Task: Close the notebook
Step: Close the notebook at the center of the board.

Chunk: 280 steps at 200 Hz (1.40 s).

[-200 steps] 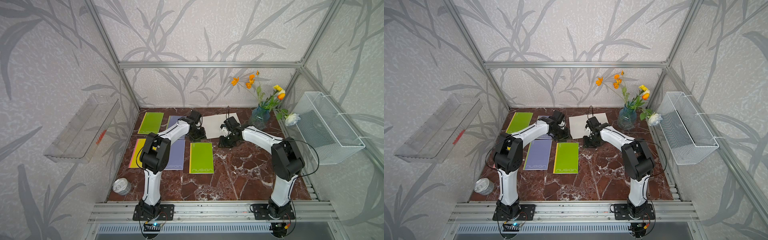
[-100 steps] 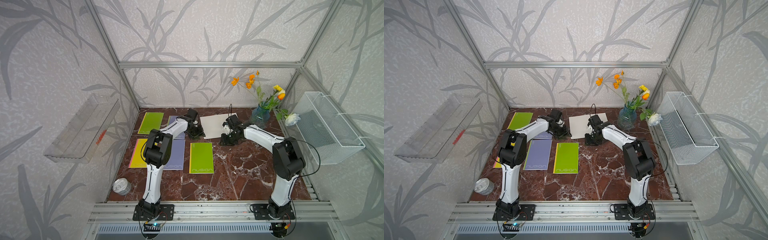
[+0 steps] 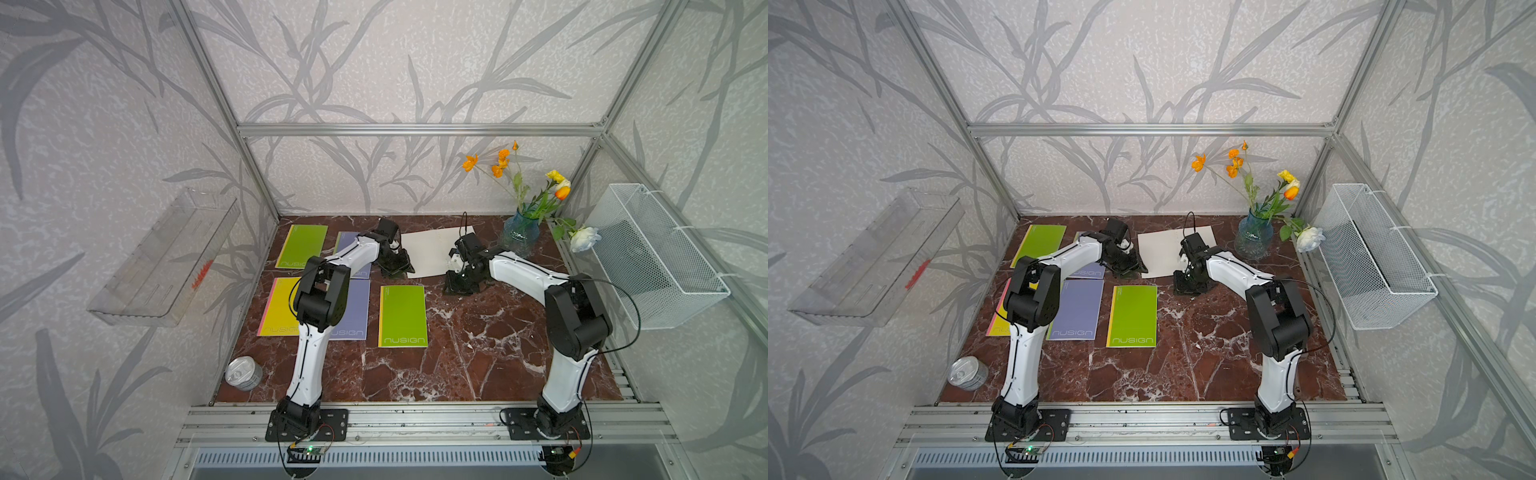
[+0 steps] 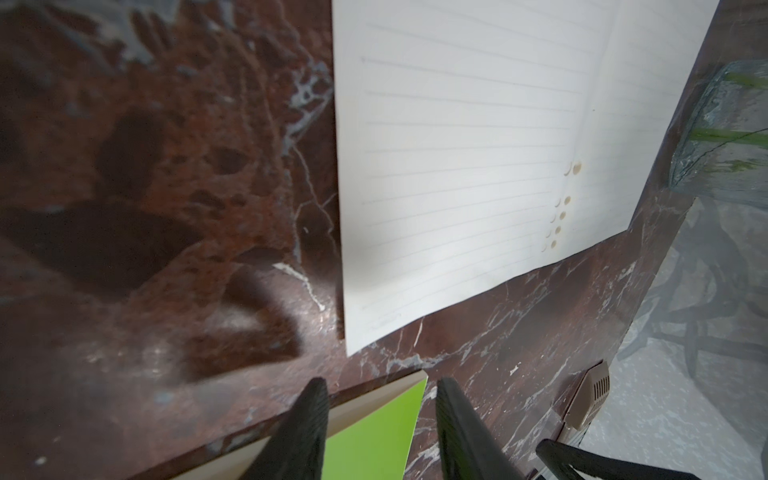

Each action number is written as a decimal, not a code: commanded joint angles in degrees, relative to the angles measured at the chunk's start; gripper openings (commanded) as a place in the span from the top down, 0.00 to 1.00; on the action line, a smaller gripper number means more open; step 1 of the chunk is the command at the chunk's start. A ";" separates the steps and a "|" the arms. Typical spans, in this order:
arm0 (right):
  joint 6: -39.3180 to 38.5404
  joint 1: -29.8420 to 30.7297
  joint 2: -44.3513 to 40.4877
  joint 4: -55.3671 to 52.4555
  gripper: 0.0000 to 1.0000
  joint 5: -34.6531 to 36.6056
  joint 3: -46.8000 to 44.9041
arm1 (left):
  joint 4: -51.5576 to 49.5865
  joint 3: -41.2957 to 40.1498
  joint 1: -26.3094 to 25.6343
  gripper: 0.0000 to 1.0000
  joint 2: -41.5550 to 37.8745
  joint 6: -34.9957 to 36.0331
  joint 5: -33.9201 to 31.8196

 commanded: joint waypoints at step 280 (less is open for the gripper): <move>0.70 -1.82 -3.06 0.89 0.68 -1.21 -4.19 | 14.53 -2.15 0.09 0.57 3.45 -8.86 10.06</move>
